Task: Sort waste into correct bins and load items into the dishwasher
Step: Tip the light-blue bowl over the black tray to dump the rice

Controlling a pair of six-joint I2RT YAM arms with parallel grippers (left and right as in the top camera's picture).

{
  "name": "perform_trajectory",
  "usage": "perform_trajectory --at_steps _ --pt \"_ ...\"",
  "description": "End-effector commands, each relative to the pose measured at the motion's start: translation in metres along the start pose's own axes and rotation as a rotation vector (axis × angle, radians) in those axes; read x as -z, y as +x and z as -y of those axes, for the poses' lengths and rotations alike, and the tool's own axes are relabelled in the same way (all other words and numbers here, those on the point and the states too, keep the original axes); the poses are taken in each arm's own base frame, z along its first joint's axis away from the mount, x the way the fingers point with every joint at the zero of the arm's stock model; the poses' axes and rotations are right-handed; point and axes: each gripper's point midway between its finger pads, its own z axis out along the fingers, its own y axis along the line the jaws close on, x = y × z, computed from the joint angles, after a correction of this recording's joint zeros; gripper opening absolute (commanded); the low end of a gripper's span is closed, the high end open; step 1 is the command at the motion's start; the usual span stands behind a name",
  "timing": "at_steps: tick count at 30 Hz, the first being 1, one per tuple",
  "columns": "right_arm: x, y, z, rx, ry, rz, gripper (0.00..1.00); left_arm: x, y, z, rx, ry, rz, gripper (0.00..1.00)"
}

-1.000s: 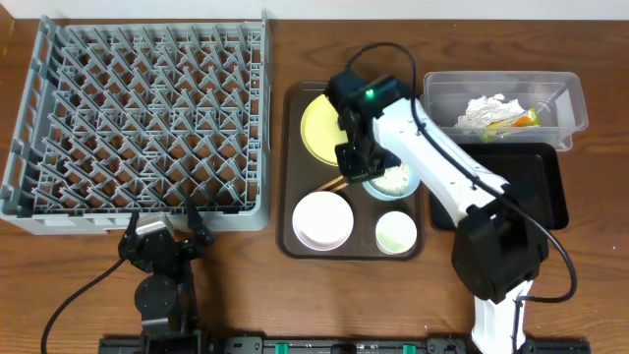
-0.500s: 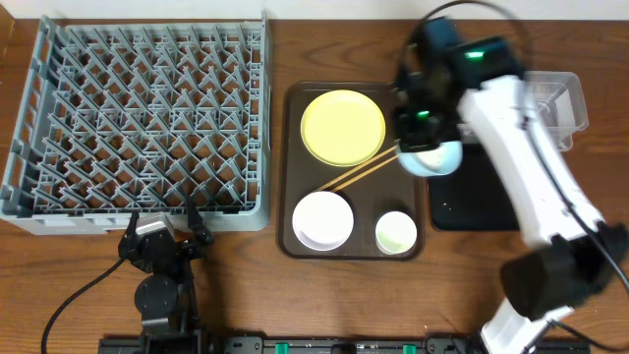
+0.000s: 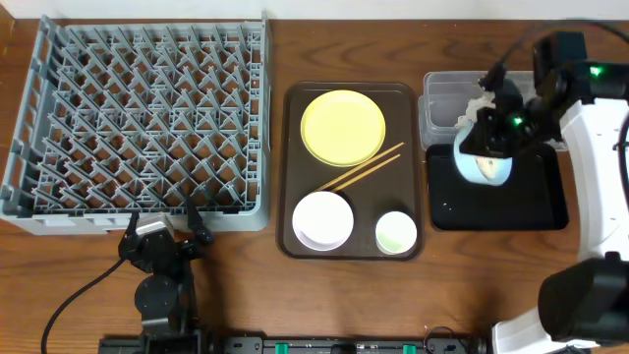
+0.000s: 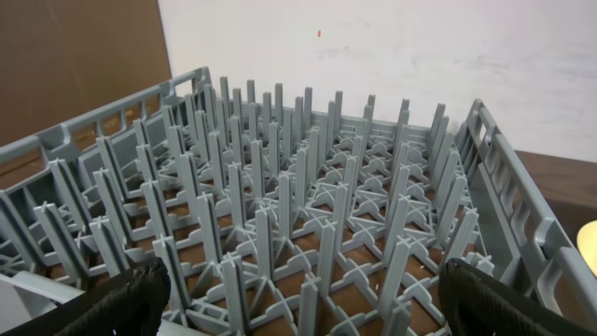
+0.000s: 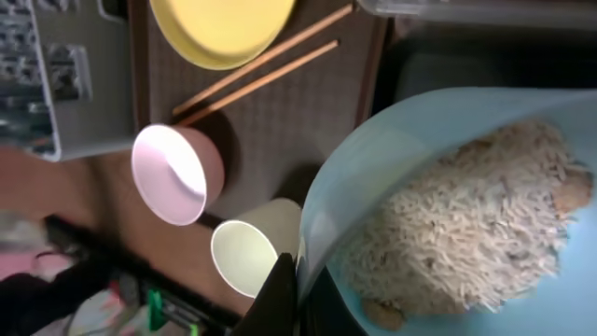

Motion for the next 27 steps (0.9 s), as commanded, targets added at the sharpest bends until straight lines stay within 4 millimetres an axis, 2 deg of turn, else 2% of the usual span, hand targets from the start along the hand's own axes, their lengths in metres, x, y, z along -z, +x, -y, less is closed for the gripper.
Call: perform_trajectory --at_steps 1,7,12,19,27 --pt "-0.009 0.006 -0.005 0.042 -0.185 0.018 0.01 -0.001 0.019 -0.002 -0.016 -0.007 -0.057 0.92" --pt "-0.026 0.019 0.01 0.025 -0.338 0.046 0.01 -0.001 0.019 -0.002 -0.016 -0.007 -0.057 0.92" --pt "-0.03 0.023 0.024 -0.033 -0.464 0.125 0.01 -0.001 0.019 -0.002 -0.016 -0.007 -0.057 0.92" --pt "-0.025 0.019 0.044 -0.1 -0.639 0.31 0.01 -0.001 0.019 -0.002 -0.016 -0.007 -0.057 0.92" --pt "-0.005 0.021 0.067 -0.195 -0.799 0.505 0.01 -0.001 0.019 -0.002 -0.016 -0.007 -0.057 0.92"
